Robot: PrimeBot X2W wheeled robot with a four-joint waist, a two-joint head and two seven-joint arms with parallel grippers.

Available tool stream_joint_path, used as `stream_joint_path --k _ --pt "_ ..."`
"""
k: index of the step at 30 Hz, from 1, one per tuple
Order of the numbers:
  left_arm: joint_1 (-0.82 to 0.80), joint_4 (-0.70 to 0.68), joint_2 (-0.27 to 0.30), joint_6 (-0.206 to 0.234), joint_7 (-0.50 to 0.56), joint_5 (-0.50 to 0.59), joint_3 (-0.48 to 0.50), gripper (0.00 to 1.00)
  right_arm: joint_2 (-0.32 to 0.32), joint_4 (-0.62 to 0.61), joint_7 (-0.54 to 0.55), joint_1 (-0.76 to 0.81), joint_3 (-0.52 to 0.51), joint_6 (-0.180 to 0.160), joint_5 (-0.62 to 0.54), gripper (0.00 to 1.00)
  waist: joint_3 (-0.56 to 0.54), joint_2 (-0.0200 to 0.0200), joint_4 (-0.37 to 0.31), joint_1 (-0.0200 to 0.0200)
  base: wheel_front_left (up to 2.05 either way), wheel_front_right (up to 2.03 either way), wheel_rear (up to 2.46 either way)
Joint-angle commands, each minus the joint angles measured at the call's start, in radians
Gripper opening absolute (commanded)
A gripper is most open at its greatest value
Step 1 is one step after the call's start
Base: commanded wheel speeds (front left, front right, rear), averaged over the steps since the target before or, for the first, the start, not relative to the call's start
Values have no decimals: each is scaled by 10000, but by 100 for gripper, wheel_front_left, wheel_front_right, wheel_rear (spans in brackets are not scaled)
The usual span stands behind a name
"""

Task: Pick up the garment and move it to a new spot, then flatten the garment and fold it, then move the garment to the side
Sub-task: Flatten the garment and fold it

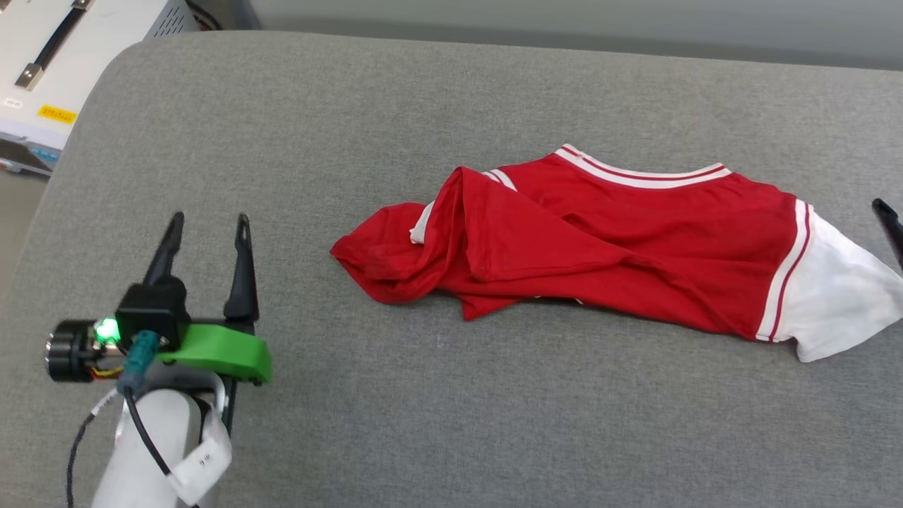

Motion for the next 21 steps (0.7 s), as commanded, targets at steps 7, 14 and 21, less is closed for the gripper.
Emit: stream_joint_path --k 7,14,21 --pt "-2004 552 850 -1024 740 -538 -122 100 832 -1350 -1287 872 -1147 -6 -951 100 -322 -1 -461 0 0 0 0" --pt "-3727 1272 1557 -1426 2933 -1806 -1008 100 1891 -3029 -1636 2124 -2735 -6 -2076 100 -233 -1 -662 0 0 0 0" --pt "-5242 1505 2537 -1444 6392 -4287 -3896 100 2589 -4372 -974 3096 -3483 -6 -2798 100 107 -1 -816 0 0 0 0"
